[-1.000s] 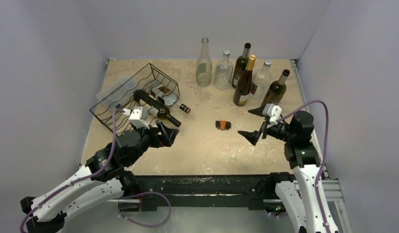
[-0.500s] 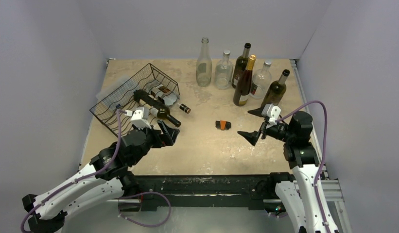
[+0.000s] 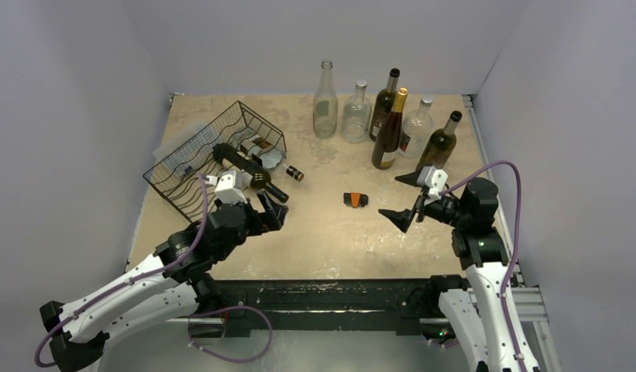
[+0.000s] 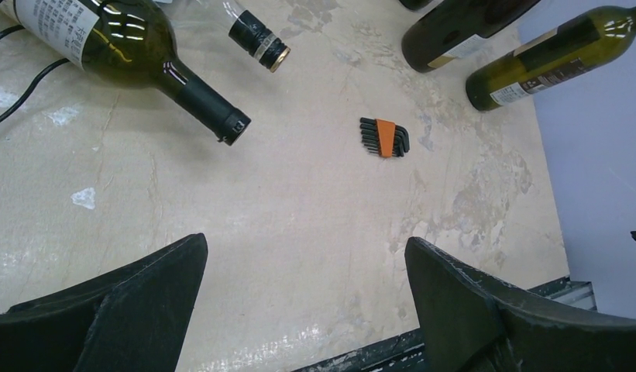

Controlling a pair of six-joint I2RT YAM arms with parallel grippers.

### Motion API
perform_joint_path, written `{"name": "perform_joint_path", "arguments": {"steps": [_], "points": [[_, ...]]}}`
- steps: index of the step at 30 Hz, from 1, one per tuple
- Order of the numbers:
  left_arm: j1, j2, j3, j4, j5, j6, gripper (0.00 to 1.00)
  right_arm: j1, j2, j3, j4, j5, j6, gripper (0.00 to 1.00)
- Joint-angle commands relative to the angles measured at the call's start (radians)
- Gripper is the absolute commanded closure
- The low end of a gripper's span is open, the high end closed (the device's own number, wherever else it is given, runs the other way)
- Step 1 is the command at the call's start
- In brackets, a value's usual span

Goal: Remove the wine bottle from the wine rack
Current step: Pick up the wine bottle from the wine rack.

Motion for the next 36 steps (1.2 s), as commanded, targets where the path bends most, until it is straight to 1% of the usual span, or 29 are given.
{"name": "perform_joint_path", "arguments": {"steps": [1, 4, 7, 9, 15, 19, 21, 23, 25, 30, 33, 36], "points": [[0.007, 0.029, 0.03, -0.019, -0.064, -0.071, 0.0, -0.005, -0.004, -0.008, 0.038, 0.012, -0.002, 0.01], [0.007, 0.058, 0.05, -0.073, -0.145, -0.176, 0.0, -0.006, -0.004, -0.009, 0.04, 0.012, -0.002, 0.01], [0.007, 0.096, 0.07, -0.152, -0.23, -0.347, 0.0, -0.005, -0.004, -0.01, 0.041, 0.013, -0.002, 0.01], [0.007, 0.122, 0.08, -0.186, -0.267, -0.425, 0.0, -0.005, -0.003, -0.009, 0.04, 0.014, -0.002, 0.01], [0.008, 0.208, 0.121, -0.171, -0.322, -0.439, 0.0, -0.006, -0.005, -0.01, 0.04, 0.014, -0.002, 0.01], [0.016, 0.274, 0.2, -0.212, -0.311, -0.416, 0.0, -0.005, -0.006, -0.01, 0.041, 0.012, -0.001, 0.01], [0.035, 0.326, 0.265, -0.275, -0.332, -0.413, 0.0, -0.005, -0.007, -0.009, 0.041, 0.012, -0.002, 0.01], [0.079, 0.383, 0.344, -0.343, -0.3, -0.36, 0.0, -0.005, -0.007, -0.01, 0.041, 0.013, -0.002, 0.01], [0.135, 0.448, 0.419, -0.394, -0.223, -0.313, 0.0, -0.006, -0.008, -0.011, 0.041, 0.012, -0.002, 0.01], [0.216, 0.598, 0.533, -0.398, -0.057, -0.153, 0.0, -0.006, -0.009, -0.01, 0.041, 0.01, -0.002, 0.01], [0.261, 0.695, 0.602, -0.439, 0.03, -0.163, 0.0, -0.005, -0.011, -0.011, 0.04, 0.01, -0.002, 0.01], [0.32, 0.782, 0.646, -0.476, 0.13, -0.23, 0.0, -0.005, -0.012, -0.01, 0.041, 0.01, -0.002, 0.01]]}}
